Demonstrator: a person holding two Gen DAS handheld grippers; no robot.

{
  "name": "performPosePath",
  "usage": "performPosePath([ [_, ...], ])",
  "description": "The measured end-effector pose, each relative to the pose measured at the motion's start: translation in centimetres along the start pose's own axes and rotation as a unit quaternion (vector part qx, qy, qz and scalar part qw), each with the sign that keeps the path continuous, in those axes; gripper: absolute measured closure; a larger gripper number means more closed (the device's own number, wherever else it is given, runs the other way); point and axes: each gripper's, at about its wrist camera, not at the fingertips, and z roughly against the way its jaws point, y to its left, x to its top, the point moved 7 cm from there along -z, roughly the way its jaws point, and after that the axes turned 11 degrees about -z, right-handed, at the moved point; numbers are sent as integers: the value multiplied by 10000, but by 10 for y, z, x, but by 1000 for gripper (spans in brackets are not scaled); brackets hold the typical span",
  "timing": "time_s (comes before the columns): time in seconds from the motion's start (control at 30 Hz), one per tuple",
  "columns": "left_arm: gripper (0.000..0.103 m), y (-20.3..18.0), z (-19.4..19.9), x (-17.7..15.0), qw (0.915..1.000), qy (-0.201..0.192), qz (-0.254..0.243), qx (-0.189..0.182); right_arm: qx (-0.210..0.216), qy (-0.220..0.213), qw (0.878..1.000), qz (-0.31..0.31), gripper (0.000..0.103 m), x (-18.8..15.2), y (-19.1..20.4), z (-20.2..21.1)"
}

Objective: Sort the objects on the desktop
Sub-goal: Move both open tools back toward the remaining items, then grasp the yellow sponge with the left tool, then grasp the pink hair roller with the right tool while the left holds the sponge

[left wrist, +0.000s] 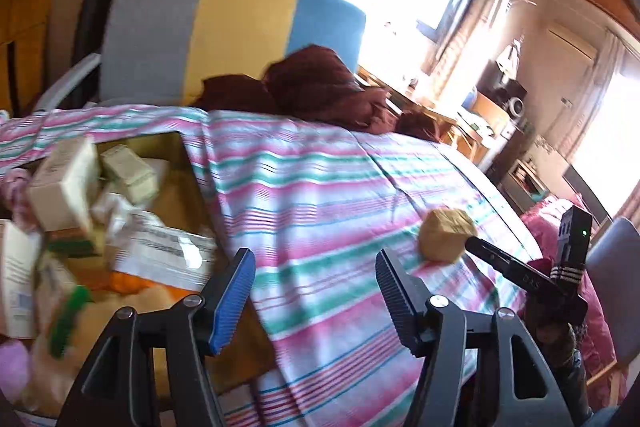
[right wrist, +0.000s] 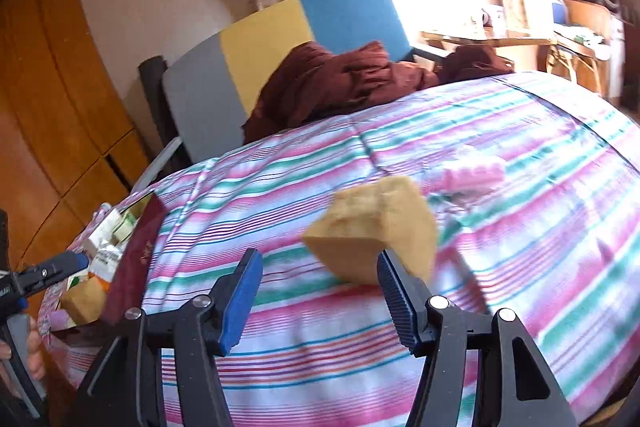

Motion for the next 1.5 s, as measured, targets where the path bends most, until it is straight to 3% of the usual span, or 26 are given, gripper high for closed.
performPosePath([
  [0.07,37,-30,-24,3,9992,174,-223,-267,-214,-78,9992,-327,42,5,-32,3],
  [0.17,19,-75,-55,7,9959,384,-562,-603,-437,-186,9955,-819,42,12,-77,8],
  [0.27,18,-111,-78,14,9925,513,-748,-824,-576,-291,9915,-1133,41,17,-105,7],
  [0.33,14,-130,-90,21,9914,520,-864,-836,-591,-330,9899,-1244,39,15,-115,5],
  [0.4,3,-143,-105,26,9906,560,-958,-801,-587,-337,9892,-1298,38,15,-123,3],
  [0.47,0,-151,-119,32,9905,609,-964,-770,-573,-331,9886,-1356,38,13,-128,-1],
  [0.7,0,-177,-158,39,9886,676,-1157,-680,-455,-413,9894,-1314,36,12,-135,-1],
  [0.83,2,-179,-184,35,9877,902,-1141,-571,-395,-425,9897,-1309,36,12,-136,-2],
  [0.87,9,-176,-188,33,9883,927,-1080,-551,-398,-419,9899,-1296,35,12,-136,-2],
  [0.9,22,-172,-191,32,9889,946,-1010,-531,-403,-411,9901,-1283,35,12,-136,-2],
  [0.97,27,-165,-193,28,9893,974,-873,-642,-414,-395,9904,-1258,35,13,-136,-2],
  [1.03,32,-160,-186,28,9900,853,-855,-728,-505,-379,9906,-1212,35,18,-135,-4],
  [1.2,33,-144,-158,30,9919,497,-988,-626,-766,-318,9936,-762,29,43,-123,-19],
  [1.37,33,-124,-131,14,9931,368,-1005,-490,-1094,-79,9937,-239,18,70,-109,-51],
  [1.5,33,-108,-118,-1,9945,329,-908,-402,-1379,123,9904,56,17,83,-107,-78],
])
